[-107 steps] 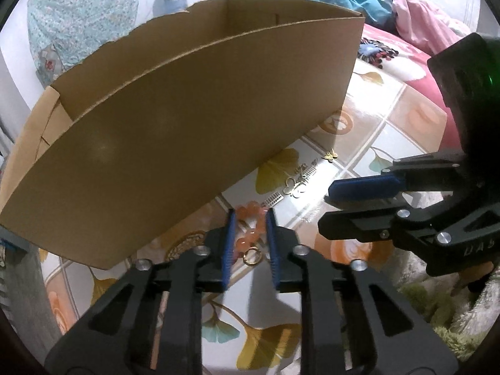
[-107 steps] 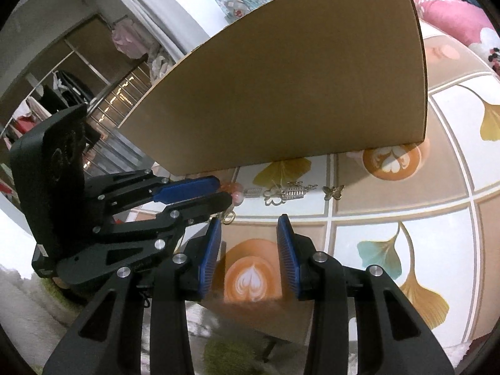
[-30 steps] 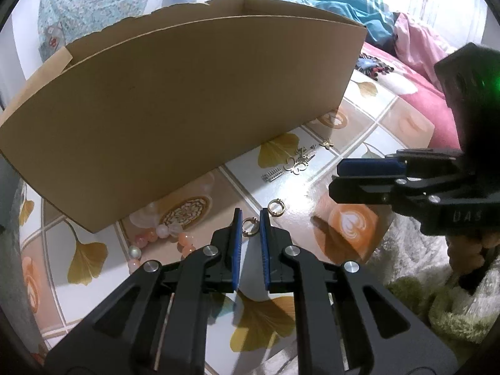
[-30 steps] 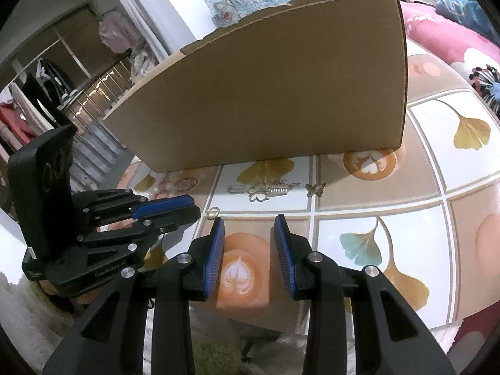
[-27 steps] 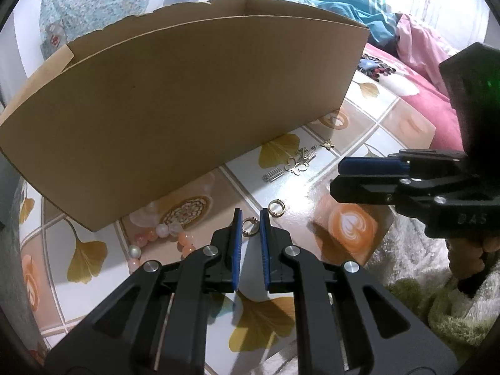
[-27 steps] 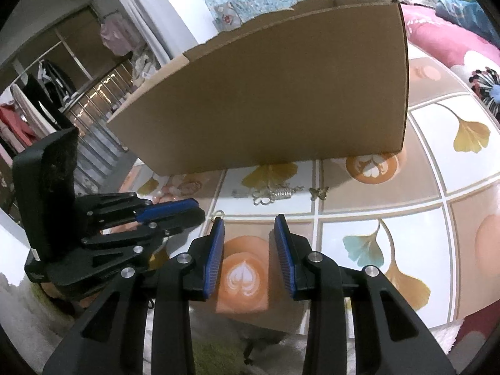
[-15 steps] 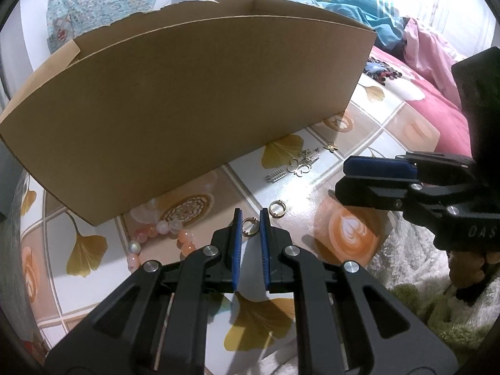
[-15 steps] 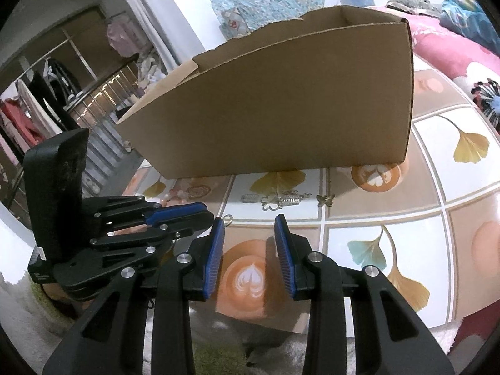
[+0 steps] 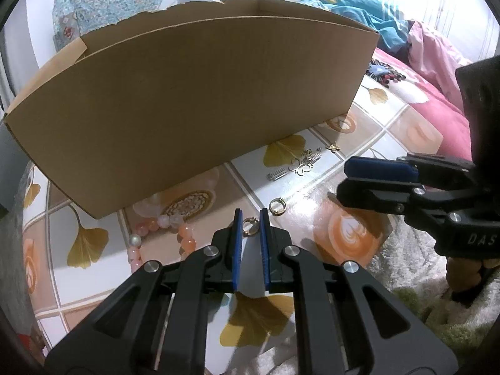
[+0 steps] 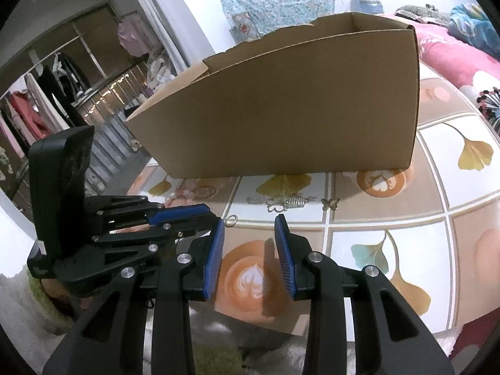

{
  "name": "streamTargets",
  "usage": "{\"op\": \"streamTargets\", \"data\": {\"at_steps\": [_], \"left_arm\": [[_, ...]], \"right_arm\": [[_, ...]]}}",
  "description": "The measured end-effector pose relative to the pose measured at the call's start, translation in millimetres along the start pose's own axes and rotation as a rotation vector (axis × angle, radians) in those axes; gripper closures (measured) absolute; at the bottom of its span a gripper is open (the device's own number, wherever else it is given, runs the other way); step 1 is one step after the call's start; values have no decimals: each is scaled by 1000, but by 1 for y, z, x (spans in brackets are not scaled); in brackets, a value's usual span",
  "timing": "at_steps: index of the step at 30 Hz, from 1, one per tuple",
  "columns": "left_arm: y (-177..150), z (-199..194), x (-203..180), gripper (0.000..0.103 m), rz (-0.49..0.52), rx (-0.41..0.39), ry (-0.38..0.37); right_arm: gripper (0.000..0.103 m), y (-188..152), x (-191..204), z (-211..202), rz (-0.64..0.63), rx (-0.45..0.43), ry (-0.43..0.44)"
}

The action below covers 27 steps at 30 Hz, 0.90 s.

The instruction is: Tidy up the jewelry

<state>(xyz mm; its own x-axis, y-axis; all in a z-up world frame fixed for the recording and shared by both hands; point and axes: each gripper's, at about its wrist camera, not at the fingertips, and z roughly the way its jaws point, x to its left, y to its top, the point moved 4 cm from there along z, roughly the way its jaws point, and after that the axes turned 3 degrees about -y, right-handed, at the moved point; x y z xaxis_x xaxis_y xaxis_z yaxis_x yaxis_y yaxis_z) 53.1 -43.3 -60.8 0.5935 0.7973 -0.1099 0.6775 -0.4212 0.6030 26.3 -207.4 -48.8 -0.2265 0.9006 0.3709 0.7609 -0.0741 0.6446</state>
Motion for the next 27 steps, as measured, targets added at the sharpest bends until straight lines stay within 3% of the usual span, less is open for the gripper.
{"op": "streamTargets", "data": {"at_steps": [11,21,27], "left_arm": [[-7,-15,11,103,-88,-16,-72],[-13,-9,12,84,-133,23,-80],[-7,-4,12,84,-121,7,-84]], "right_arm": [[70,1,6,3,-83,19,2],[70,1,17,13,-160,56,-25],[70,3,15,11,-166,49,-52]]}}
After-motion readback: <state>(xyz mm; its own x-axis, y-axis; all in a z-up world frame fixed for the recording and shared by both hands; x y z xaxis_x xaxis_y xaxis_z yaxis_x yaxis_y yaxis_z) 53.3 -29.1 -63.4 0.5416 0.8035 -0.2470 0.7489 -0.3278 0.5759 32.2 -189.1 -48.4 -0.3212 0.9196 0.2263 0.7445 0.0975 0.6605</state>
